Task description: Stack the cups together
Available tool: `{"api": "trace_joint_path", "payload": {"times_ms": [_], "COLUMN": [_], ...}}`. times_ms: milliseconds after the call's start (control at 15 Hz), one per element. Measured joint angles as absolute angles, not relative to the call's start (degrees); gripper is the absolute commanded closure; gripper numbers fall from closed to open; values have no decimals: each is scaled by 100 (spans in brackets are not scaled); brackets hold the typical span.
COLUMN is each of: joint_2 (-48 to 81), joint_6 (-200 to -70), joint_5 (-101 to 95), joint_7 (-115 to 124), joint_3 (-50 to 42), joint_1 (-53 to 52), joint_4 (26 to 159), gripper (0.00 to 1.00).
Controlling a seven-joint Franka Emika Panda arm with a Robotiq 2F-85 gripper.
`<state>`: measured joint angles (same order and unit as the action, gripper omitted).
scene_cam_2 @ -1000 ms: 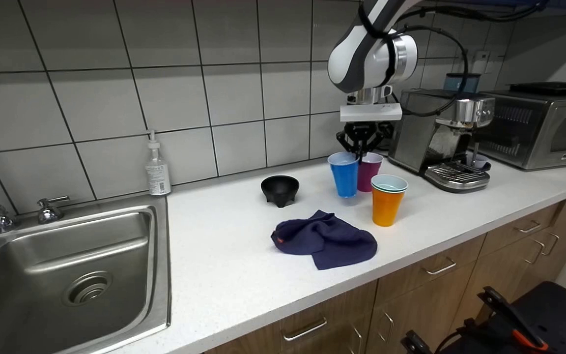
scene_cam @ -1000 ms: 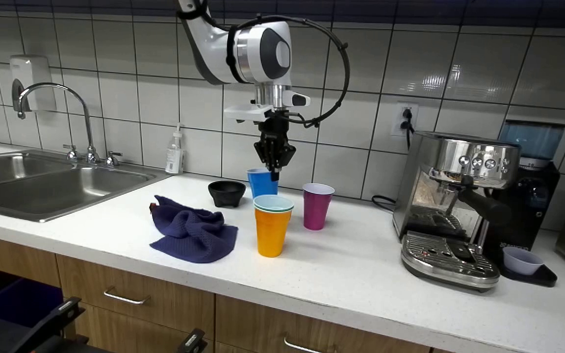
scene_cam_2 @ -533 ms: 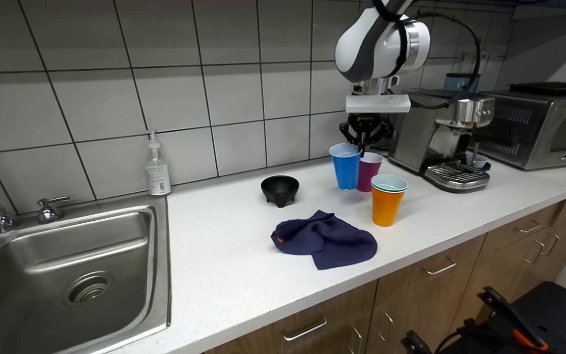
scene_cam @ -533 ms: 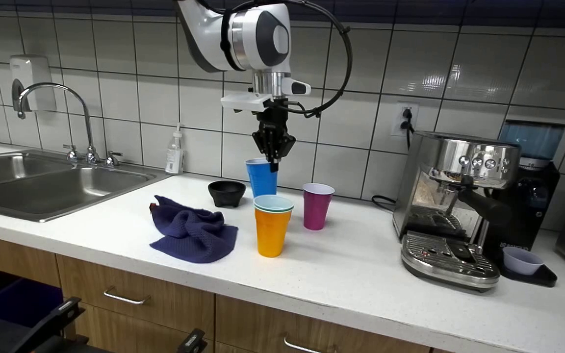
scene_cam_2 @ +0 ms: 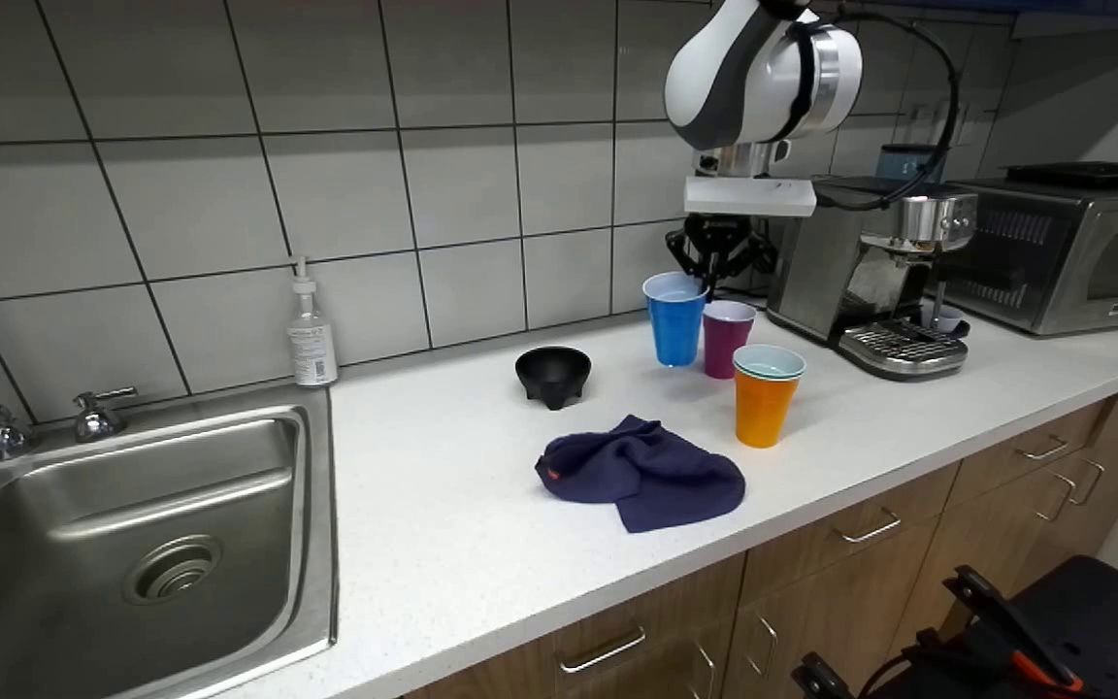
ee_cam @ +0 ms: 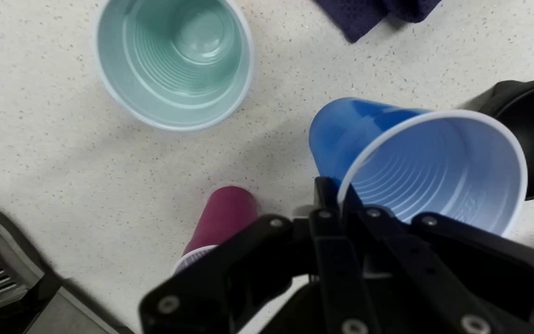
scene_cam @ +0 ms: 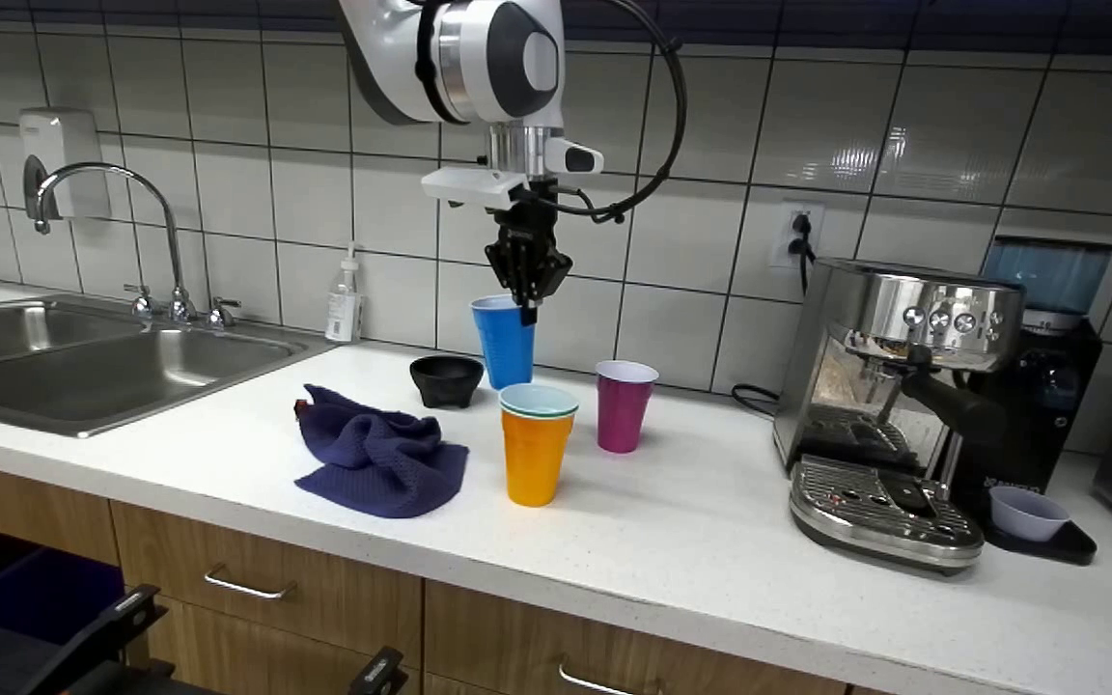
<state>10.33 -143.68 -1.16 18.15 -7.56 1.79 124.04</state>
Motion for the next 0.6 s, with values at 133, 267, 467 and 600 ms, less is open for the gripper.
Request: {"api": "trace_joint_path", "payload": {"times_ms": [133, 267, 467, 600], "joint_2": [948, 841, 633, 477], "joint_6": [-14406, -14443, -14494, -14500], "joint_5": [-56, 28, 136, 189], "joint_7": [1716, 1598, 1389, 1253], "joint_3": [-709, -664, -638, -638], "joint_1": [177, 176, 176, 178], "joint_4": [12489, 12590, 12765, 12882], "gripper": [99, 99, 99, 99]}}
